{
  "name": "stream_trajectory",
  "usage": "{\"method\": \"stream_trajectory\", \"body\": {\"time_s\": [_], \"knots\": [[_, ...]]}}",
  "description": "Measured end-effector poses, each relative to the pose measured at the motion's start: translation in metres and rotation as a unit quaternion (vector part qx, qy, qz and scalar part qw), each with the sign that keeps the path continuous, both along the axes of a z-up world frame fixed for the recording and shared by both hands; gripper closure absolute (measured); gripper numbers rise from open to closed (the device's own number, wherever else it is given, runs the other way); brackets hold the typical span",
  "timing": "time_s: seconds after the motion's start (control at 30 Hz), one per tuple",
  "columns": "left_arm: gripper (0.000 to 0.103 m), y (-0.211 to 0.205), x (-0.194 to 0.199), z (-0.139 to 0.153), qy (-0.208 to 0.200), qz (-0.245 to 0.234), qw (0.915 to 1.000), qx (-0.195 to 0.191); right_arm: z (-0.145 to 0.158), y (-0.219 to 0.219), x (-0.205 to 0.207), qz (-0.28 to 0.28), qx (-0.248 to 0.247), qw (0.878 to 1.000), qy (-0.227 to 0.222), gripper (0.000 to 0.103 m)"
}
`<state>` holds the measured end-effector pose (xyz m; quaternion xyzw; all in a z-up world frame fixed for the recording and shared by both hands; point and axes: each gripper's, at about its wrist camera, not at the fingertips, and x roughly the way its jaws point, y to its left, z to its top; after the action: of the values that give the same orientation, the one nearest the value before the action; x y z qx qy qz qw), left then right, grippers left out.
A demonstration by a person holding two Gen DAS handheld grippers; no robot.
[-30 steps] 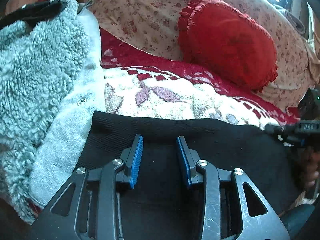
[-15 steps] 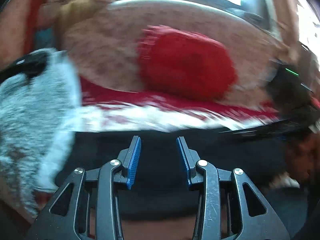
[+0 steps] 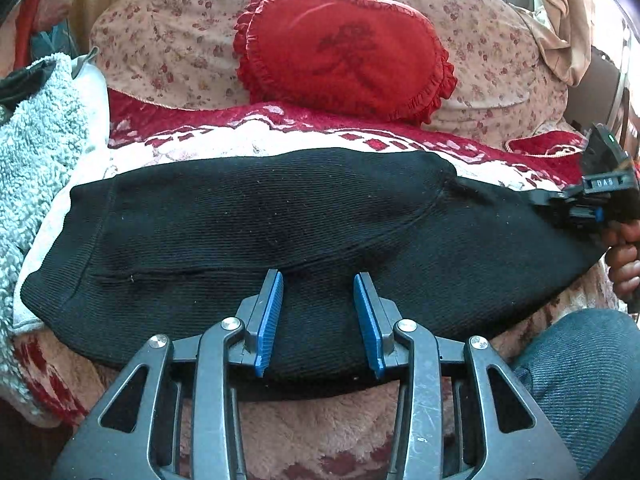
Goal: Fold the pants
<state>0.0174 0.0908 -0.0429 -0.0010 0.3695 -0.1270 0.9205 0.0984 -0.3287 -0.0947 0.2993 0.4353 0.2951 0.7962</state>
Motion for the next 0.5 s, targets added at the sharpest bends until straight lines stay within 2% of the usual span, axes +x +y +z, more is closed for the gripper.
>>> {"method": "stream_trajectory", "body": {"time_s": [0.07,0.13,0.17,0.2,0.23,0.33,0.43,0.47,0.5], "knots": [[0.067,-0.002,0.002,-0.005,0.001,0.000,1.0000,0.002,-0.004,-0.050,-0.012,-0.060,0.059,0.996,-0.002,0.103],[0.067,-0.002,0.003,-0.006,-0.001,0.001,1.0000,0.002,-0.009,-0.096,-0.030,-0.155,0.036,0.987,-0.003,0.103],[0.067,-0.002,0.005,-0.008,-0.002,0.002,1.0000,0.002,-0.015,-0.120,-0.040,-0.196,0.059,0.979,0.004,0.103],[0.067,-0.002,0.004,-0.008,-0.003,0.004,1.0000,0.000,-0.023,-0.142,-0.051,-0.243,0.090,0.966,0.023,0.103],[0.066,-0.002,0.004,-0.009,-0.004,0.004,1.0000,0.000,-0.025,-0.156,-0.063,-0.279,0.086,0.956,0.033,0.103],[0.066,-0.001,0.003,-0.009,-0.004,0.006,1.0000,-0.004,-0.003,-0.153,-0.082,-0.283,0.089,0.955,-0.010,0.102],[0.066,-0.002,0.003,-0.009,-0.005,0.008,0.9999,-0.004,0.025,-0.114,-0.094,-0.202,0.107,0.971,-0.075,0.102],[0.066,-0.001,0.004,-0.009,-0.004,0.008,0.9999,-0.005,0.032,-0.101,-0.096,-0.169,0.094,0.977,-0.086,0.101],[0.066,-0.001,0.004,-0.009,-0.003,0.008,0.9999,-0.007,0.036,-0.084,-0.097,-0.142,0.057,0.984,-0.088,0.101]]}}
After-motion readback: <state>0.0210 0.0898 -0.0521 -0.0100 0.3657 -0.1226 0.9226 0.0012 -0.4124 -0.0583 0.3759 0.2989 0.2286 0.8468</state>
